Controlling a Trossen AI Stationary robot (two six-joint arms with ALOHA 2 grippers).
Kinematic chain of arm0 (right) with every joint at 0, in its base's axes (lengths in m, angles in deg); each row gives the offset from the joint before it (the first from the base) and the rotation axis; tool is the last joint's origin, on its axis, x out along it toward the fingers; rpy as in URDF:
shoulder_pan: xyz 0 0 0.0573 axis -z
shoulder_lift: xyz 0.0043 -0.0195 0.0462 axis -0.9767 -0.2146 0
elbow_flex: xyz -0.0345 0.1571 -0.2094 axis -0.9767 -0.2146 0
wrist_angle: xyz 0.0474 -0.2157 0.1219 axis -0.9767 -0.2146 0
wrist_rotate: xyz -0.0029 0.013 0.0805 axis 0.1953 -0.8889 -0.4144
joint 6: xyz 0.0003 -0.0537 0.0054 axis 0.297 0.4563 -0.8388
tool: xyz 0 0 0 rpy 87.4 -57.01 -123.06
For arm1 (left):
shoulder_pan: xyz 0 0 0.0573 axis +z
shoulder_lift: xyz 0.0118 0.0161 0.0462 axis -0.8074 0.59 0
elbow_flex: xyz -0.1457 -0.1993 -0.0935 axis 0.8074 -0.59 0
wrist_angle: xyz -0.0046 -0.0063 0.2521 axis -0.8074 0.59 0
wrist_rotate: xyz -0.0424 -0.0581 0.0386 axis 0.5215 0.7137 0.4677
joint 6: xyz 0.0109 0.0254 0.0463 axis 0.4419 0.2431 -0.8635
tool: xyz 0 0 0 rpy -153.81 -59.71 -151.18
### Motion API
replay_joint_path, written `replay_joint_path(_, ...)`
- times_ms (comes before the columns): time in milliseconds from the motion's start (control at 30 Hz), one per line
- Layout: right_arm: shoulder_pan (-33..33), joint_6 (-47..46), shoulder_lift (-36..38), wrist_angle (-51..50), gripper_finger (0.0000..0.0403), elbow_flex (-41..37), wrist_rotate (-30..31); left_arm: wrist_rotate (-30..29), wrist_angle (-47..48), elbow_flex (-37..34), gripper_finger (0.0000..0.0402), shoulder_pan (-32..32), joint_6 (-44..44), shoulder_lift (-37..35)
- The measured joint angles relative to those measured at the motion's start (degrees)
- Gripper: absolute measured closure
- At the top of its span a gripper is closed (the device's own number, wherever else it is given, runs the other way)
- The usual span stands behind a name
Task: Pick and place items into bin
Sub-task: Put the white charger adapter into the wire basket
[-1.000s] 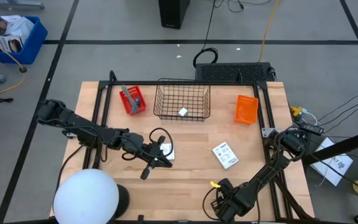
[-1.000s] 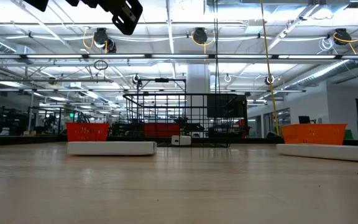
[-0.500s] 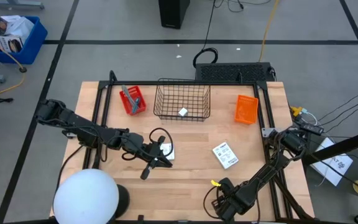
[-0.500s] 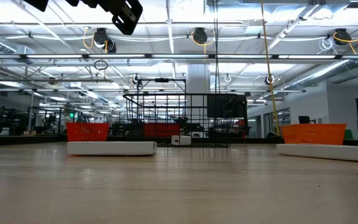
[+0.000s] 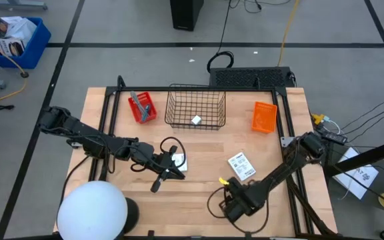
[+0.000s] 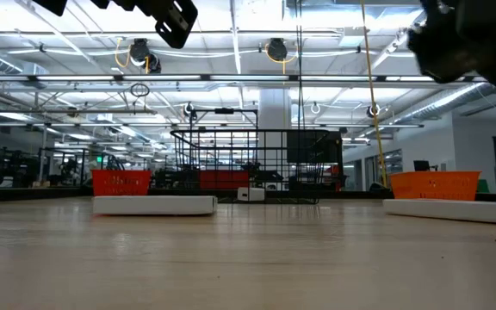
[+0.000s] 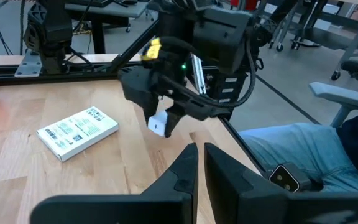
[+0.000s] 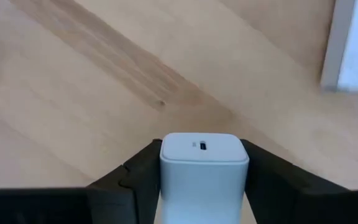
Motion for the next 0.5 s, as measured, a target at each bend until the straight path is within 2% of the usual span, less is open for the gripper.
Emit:
replay_joint_path(167,4.6,8.9,3.7,-0.4,0.0228,0.0,4.8,0.0,0.0,0.0,0.0371,0.0,0.0,0.0)
replay_joint_path(500,15.2,27.7,14.2,0.0,0.0227,0.1,20.7,0.0,0.0,0.0,0.0371,0.0,-0.1,0.0)
